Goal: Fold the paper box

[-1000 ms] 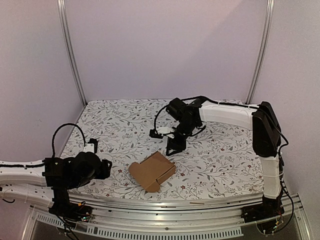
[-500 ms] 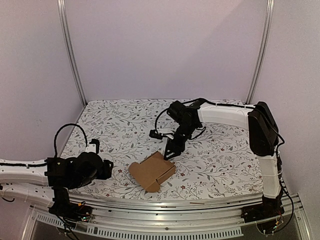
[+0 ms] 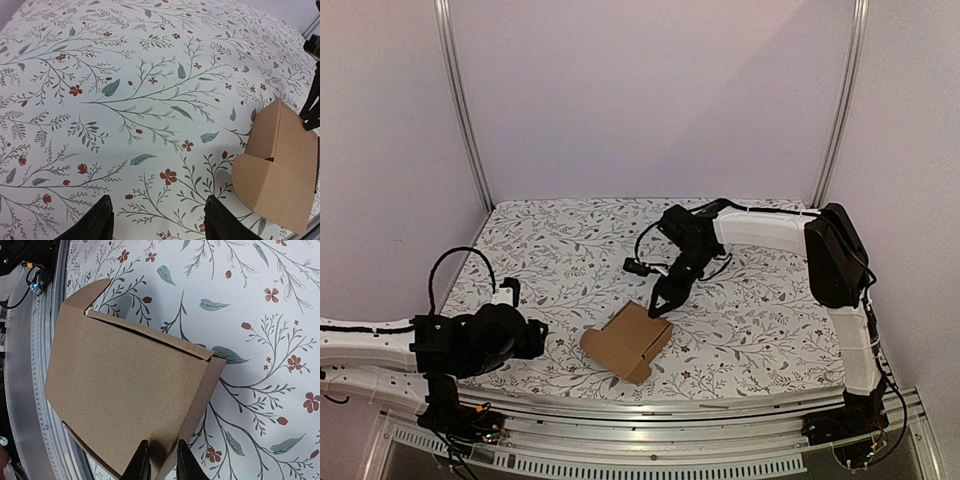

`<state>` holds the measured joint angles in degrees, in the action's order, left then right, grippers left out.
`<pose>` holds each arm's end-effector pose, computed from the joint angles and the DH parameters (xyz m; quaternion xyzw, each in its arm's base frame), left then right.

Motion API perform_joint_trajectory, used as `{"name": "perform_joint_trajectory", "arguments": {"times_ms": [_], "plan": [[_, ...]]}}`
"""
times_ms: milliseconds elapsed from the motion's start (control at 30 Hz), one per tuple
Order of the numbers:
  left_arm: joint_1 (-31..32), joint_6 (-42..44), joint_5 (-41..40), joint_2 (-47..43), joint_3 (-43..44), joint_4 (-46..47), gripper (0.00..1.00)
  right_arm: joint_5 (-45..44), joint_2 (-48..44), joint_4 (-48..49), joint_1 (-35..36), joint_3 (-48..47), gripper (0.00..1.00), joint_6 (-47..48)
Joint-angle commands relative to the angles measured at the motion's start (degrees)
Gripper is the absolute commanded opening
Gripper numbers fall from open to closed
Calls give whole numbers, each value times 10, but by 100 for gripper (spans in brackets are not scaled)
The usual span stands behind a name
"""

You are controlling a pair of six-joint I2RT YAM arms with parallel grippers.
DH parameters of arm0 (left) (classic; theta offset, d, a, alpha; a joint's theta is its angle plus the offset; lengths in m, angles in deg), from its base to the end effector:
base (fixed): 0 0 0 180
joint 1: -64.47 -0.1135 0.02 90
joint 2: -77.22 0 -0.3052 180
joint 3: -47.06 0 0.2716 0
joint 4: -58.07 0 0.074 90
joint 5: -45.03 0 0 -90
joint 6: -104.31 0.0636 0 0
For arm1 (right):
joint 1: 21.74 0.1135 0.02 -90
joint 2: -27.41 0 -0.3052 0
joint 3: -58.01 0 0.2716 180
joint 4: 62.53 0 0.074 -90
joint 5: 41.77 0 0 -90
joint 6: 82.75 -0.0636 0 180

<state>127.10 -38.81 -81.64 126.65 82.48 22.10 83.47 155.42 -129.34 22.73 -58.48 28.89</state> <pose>0.1098 -0.1294 0.1838 -0.0333 0.8978 -0.1179 0.4231 0.3308 0.3761 0.1764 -0.5430 0.7779 0.3144 0.0354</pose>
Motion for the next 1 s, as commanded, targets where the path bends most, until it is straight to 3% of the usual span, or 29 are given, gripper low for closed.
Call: {"name": "perform_joint_trajectory", "arguments": {"times_ms": [0, 433, 700, 967], "plan": [[-2, 8, 0, -9, -1, 5, 61, -11, 43, -12, -44, -2, 19, -23], [-3, 25, 21, 45, -5, 59, 61, 8, 85, -12, -103, -17, 18, -35], [-2, 38, 34, 79, 10, 96, 61, 62, 99, -20, -143, -33, 4, -58], [-2, 52, 45, 134, 25, 127, 62, 64, 96, -20, -154, -40, 13, -65]]}}
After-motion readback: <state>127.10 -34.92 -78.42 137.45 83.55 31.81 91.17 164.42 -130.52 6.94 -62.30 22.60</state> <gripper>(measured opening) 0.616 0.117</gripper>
